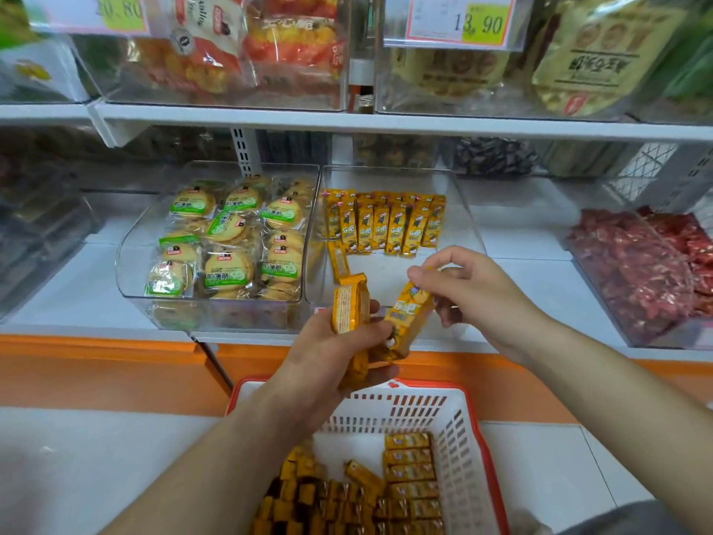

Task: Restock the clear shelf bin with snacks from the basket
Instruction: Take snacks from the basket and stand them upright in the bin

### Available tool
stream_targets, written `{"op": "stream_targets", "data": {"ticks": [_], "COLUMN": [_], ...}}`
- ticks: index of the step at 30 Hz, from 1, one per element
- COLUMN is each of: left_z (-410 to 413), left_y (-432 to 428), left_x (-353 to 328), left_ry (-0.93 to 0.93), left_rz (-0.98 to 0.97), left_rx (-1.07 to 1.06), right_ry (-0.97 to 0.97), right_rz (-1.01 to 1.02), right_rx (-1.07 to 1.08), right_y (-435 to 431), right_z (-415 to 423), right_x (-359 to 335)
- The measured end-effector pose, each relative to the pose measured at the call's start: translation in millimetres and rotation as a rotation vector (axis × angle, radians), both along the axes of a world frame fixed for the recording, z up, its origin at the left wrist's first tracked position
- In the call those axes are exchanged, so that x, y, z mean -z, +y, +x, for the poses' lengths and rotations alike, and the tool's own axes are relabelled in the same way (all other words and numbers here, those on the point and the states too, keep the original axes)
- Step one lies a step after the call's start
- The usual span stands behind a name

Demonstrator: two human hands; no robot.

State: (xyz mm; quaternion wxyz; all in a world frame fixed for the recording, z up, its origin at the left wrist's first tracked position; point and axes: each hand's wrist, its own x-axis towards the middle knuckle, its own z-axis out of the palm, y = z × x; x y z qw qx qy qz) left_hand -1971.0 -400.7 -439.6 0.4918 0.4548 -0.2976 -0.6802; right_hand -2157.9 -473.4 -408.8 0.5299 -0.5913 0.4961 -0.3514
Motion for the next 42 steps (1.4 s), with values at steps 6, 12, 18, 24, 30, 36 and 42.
{"op": "stream_targets", "data": {"ticks": [6, 12, 18, 24, 30, 36, 42], "left_z": [-3, 1, 2, 4, 16, 19, 23], "left_y": [-4, -8, -11, -15, -28, -33, -44], "left_x": [-1, 3, 7, 1, -4, -2, 5], "left_ry": [0.015, -0.04, -0.103, -0.334, -0.395, -0.465, -0.474], "left_rz": [0.007, -0.018, -0.021, -0.142, -0.128, -0.158, -0.146], "left_rx": [-0.015, -0.062, -0.059, -0.022, -0.146, -0.148, -0.216], "right_ry": [0.125, 0.049, -0.127, -0.216, 0.304, 1.093, 1.387], "right_rz": [-0.026, -0.001, 0.105, 0.031, -0.325, -0.628, -0.616], "right_rx": [0.005, -0.061, -0.116, -0.098, -0.026, -0.091, -0.208], "right_y": [-9, -12, -12, -21, -75, -161, -215], "right_z": [-2, -5, -10, -21, -37, -30, -18], "right_x": [3, 6, 4, -9, -21, -12, 0]}}
